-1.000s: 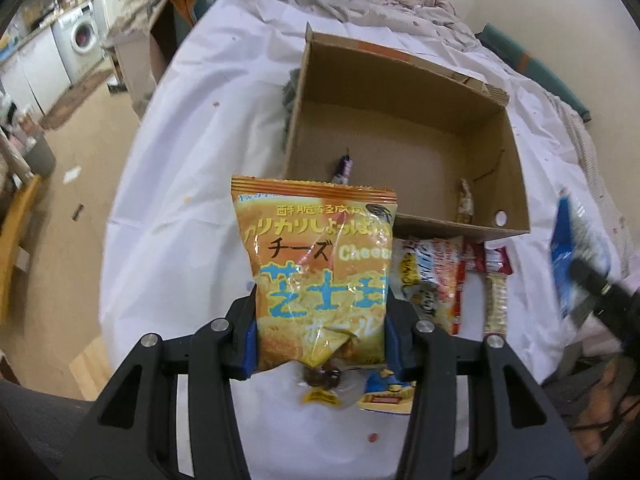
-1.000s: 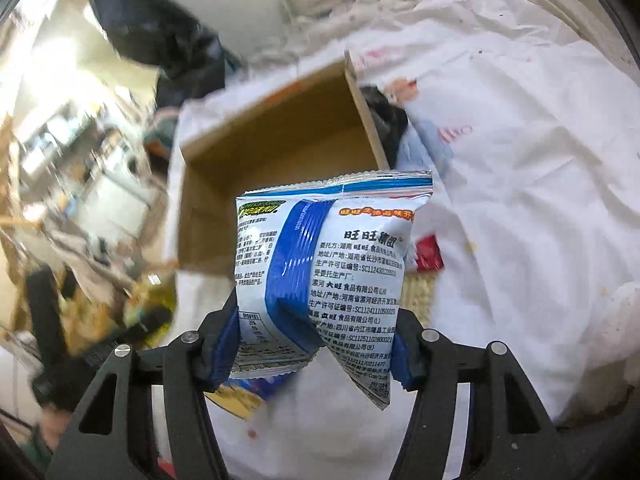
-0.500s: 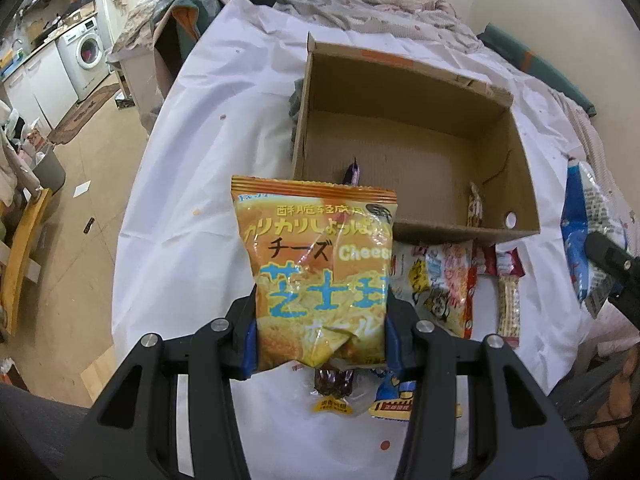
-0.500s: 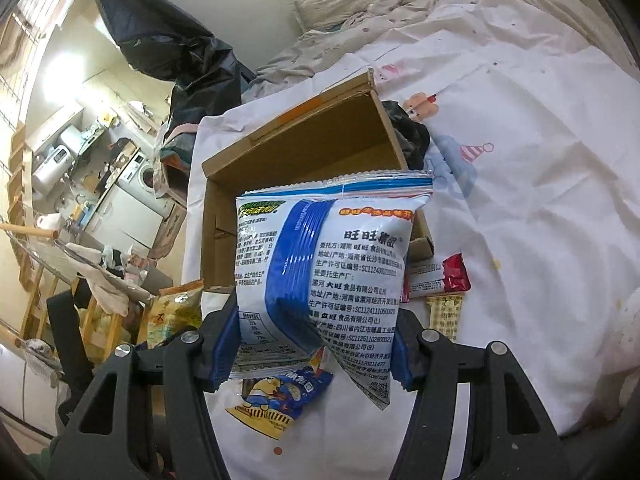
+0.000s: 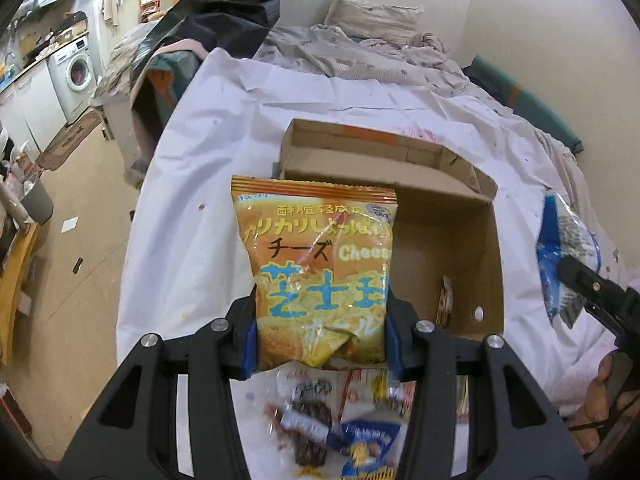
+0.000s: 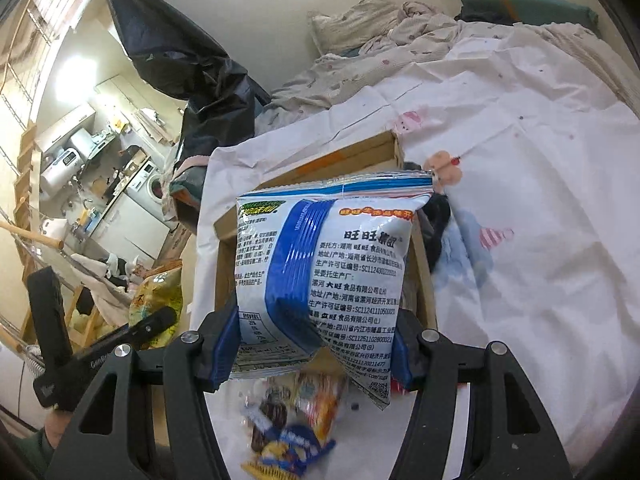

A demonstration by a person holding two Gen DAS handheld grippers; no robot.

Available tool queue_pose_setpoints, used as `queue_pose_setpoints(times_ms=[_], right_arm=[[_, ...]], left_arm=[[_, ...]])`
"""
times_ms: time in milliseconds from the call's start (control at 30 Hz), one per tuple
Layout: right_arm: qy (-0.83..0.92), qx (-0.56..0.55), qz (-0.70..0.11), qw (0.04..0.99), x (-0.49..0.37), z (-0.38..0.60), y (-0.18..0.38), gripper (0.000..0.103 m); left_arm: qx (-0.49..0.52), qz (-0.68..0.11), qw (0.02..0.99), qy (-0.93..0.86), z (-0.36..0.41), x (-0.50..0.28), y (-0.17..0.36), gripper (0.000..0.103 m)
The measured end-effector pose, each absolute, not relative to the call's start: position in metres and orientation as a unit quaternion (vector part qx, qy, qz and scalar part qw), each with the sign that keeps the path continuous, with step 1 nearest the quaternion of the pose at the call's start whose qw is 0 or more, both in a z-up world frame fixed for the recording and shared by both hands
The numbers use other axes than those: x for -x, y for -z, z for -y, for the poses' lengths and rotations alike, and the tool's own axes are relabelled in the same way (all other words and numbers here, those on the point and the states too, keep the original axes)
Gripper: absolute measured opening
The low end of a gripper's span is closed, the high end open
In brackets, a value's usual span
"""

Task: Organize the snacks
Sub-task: 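Carry the chips bag and Wangwang bag over the box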

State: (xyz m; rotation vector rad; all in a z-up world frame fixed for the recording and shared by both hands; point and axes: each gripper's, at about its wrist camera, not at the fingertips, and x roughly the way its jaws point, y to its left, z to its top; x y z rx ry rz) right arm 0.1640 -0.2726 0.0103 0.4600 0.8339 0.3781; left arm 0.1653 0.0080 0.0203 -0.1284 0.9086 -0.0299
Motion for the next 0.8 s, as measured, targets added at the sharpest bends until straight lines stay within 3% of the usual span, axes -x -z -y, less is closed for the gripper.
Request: queue_pose_setpoints(times_ms=[267,400,800], right_arm=[[-0.181,-0.195,-0.418,0.869,-0.208,0.263,0.028,0.063],[-0.168,-0.204,-0.444,0.856,-0.214,0.263,0.045,0.063],[-0.172,-0.151,-0.506,0.832,-0.229,0.231,0.07,0.064]], left_arm=[[0.024,-0.405,0.914,0.028,0.006,-0.205,0.012,0.044],[0.059,-0.439,0.896,0.035,-0.002,-0.21,0.032,0.044],[0.041,-0.452,0.89,0.038,0.006,-0.211,0.043,0.045]])
